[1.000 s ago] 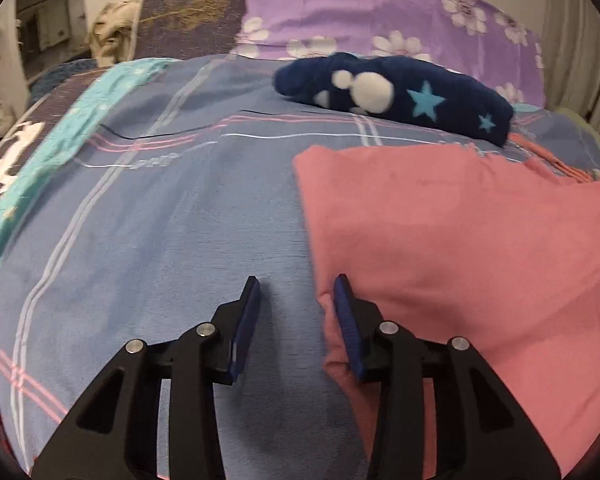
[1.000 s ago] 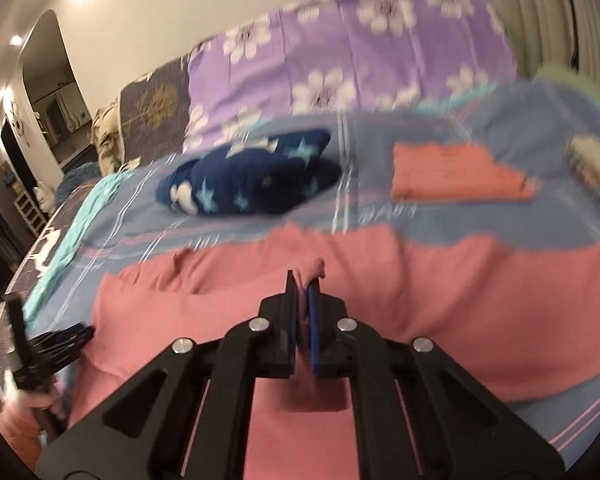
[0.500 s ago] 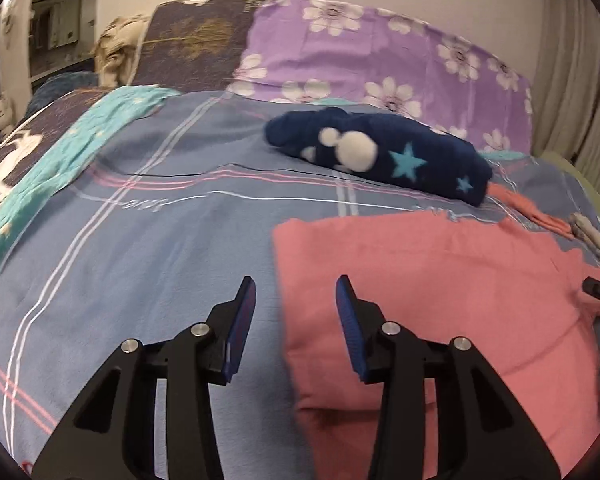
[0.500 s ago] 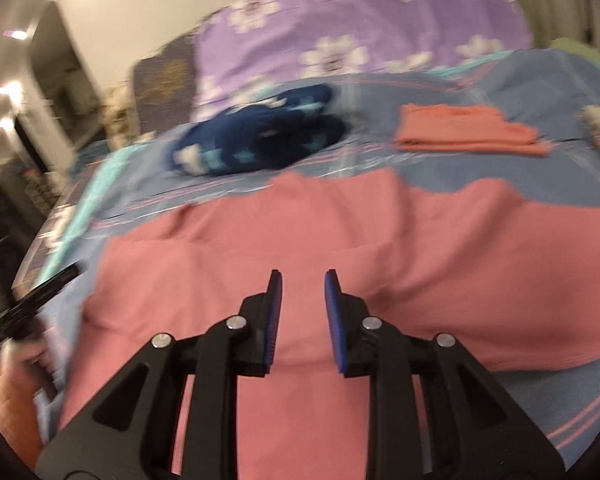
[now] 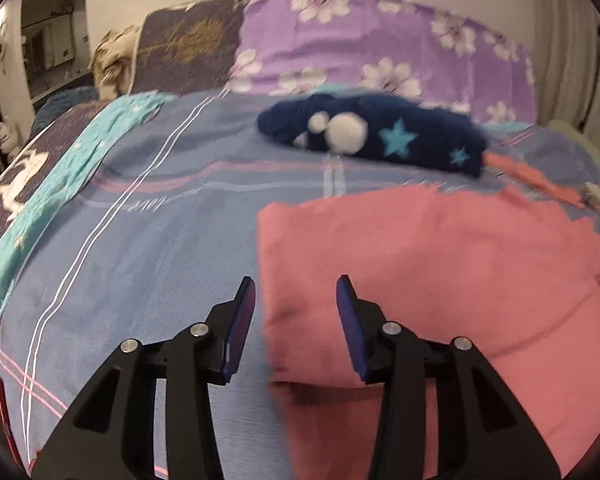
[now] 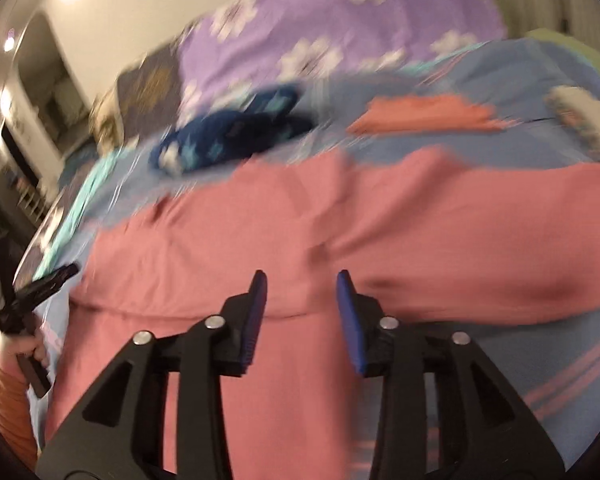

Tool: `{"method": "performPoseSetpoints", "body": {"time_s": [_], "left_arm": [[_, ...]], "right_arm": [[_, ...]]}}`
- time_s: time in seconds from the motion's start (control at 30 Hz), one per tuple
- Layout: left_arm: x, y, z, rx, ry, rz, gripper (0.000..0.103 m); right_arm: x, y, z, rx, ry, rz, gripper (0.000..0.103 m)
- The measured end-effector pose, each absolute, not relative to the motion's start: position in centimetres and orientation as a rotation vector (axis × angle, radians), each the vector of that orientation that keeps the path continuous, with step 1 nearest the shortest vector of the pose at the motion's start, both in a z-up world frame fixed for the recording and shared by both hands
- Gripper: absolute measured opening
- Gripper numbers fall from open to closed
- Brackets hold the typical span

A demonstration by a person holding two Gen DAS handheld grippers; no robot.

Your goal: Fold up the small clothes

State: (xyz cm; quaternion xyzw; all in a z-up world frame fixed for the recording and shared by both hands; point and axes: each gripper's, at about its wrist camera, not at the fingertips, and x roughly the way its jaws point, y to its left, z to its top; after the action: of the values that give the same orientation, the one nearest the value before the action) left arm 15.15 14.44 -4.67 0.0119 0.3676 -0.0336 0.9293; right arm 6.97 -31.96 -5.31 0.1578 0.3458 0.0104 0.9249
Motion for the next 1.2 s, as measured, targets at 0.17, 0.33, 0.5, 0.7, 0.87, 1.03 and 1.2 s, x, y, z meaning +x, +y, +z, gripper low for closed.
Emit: {"method": "performPoseSetpoints", "body": {"time_s": [0.17,0.33,0.5,0.7,0.87,1.03,1.2], "left_arm": [[14.6,8.2,-3.2,0.026,0.734,-0.289,0.043],[16.5,2.9,-8.0,0.067,0.870,-0.371,0.045],[16.7,2.1,-9.7,0.092,0.892,-0.345,0.051],[16.7,2.2,-9.8,0.108,0.880,-0.335,0.052],[16.9,2.4,-9.7,0.105,0.879,-0.336,0.052],[16.9,2.6,-9.7,0.091,0.877,-0.342,0.052],[17.0,3.1,-9.6,0.057,0.876,-0.358,0.052]], "right_arm": [[1.1,-44.5,-5.0,0.598,0.627,-0.234,0.040],[-5.1,-53.3,-7.5,0.882,0.526,-0.376,0.044],[-6.6,-57.0,-10.5,1.080,0.445,-0.335,0.042],[-5.3,-59.9,-10.8,1.201,0.364,-0.395,0.029],[-2.7,-57.6,-7.6,1.116,0.345,-0.381,0.006],[3.4,-48.4,-1.4,0.883,0.354,-0.154,0.006],[10.8,-31.8,1.3,0.620,0.464,0.229,0.006]]}}
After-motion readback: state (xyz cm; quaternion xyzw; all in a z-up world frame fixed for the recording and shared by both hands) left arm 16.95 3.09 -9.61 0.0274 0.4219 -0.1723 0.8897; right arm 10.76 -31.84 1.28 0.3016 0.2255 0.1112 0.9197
